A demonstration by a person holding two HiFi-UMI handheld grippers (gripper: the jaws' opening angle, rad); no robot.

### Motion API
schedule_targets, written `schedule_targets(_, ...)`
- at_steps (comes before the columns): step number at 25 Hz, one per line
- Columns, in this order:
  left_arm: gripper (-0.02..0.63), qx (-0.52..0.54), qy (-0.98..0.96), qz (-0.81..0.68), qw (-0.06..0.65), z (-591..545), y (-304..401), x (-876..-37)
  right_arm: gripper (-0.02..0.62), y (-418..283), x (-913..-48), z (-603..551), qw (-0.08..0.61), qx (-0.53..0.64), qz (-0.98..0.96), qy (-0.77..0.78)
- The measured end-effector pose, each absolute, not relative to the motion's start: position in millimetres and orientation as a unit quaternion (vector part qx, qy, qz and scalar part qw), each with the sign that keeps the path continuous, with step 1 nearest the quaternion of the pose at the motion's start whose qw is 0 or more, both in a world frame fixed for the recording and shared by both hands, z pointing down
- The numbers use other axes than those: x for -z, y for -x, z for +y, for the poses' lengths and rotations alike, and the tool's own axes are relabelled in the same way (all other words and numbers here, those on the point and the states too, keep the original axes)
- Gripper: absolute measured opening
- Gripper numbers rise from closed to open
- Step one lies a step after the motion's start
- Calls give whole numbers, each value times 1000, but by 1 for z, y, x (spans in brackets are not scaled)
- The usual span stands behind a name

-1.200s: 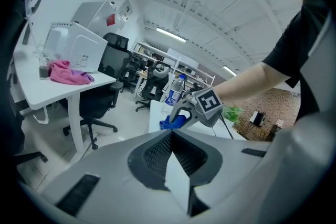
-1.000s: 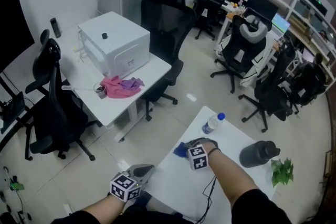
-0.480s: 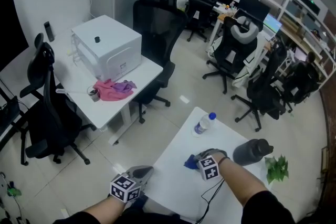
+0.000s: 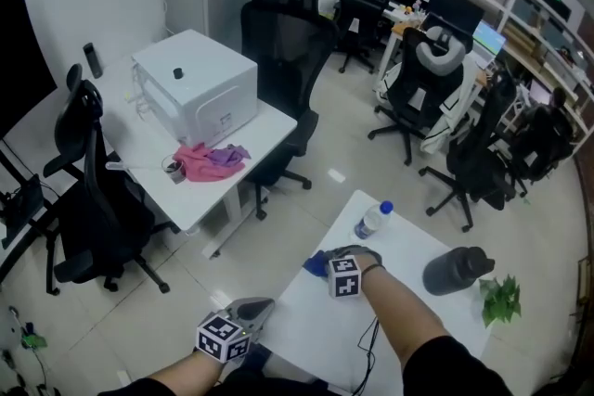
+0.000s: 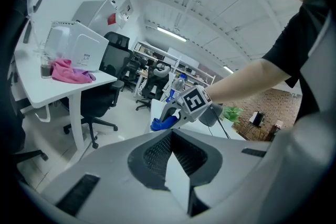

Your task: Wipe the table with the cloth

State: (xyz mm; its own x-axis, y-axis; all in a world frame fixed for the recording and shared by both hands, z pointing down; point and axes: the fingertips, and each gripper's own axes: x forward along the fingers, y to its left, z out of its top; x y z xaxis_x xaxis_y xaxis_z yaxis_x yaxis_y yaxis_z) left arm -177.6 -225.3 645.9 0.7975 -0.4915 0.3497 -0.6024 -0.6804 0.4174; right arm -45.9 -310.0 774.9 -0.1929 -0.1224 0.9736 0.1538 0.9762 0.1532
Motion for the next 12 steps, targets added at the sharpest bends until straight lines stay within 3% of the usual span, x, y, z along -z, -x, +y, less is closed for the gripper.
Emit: schedule_targets(12,2,-105,-922,-272,256,-215,151,-629,126,-40,-771,-205,669,90,-736,49)
